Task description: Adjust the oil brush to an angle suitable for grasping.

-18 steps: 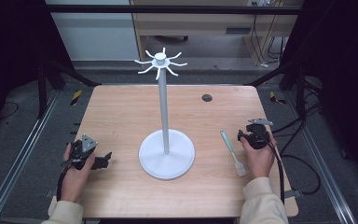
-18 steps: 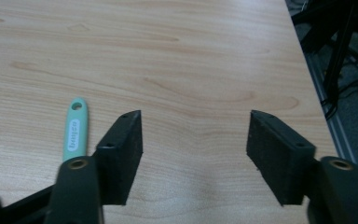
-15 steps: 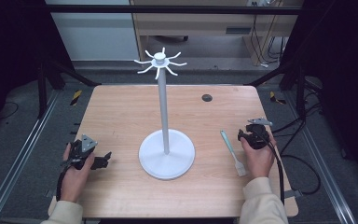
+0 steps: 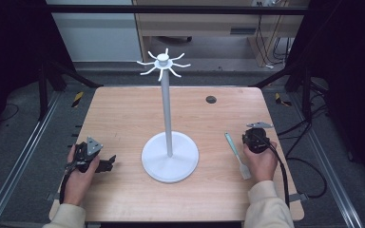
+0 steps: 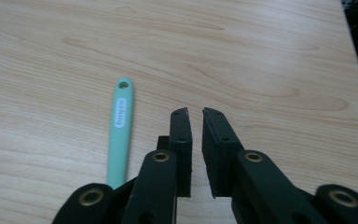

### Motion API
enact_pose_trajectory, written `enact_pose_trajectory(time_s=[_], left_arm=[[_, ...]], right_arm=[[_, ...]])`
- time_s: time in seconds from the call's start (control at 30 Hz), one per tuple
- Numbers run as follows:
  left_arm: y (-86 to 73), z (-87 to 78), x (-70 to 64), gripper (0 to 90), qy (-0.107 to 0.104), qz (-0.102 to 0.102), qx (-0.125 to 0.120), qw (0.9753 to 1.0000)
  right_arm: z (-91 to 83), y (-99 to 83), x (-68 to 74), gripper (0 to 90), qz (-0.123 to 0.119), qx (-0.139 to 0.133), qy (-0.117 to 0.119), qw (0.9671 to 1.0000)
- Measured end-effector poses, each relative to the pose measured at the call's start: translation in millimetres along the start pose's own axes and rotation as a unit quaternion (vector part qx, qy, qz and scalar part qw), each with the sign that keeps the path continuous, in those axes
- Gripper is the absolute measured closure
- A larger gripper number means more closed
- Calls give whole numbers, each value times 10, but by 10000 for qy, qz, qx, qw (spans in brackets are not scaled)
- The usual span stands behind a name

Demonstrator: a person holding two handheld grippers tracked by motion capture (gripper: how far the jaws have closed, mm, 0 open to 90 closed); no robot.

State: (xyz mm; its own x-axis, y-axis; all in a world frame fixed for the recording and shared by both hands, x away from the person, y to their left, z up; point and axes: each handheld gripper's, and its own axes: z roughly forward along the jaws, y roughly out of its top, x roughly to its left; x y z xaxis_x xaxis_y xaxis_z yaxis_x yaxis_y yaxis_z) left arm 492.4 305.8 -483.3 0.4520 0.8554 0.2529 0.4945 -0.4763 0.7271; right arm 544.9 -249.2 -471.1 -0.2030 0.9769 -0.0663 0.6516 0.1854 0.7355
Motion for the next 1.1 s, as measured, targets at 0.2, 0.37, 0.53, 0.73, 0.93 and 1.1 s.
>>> enact_pose_trajectory(time_s=[0.2, 0.37, 0.53, 0.73, 0.93, 1.1], left_arm=[[6, -6, -10, 27, 3, 37, 1, 10000], [6, -4, -7, 27, 5, 38, -3, 10000], [7, -2, -16, 27, -8, 66, 7, 10000], [9, 0, -17, 27, -10, 82, 11, 10000], [13, 11, -38, 27, -28, 129, 49, 9999], [13, 11, -38, 27, -31, 129, 43, 9999]], right_arm=[[54, -19, 55, 900, -84, 243, 242, 9994], [71, -34, 126, 900, -148, 323, 447, 9984], [87, -41, 141, 900, -140, 418, 488, 9978], [125, -53, 166, 900, -208, 474, 502, 9974], [151, -65, 193, 900, -236, 578, 580, 9964], [157, -64, 202, 900, -290, 598, 592, 9960]])
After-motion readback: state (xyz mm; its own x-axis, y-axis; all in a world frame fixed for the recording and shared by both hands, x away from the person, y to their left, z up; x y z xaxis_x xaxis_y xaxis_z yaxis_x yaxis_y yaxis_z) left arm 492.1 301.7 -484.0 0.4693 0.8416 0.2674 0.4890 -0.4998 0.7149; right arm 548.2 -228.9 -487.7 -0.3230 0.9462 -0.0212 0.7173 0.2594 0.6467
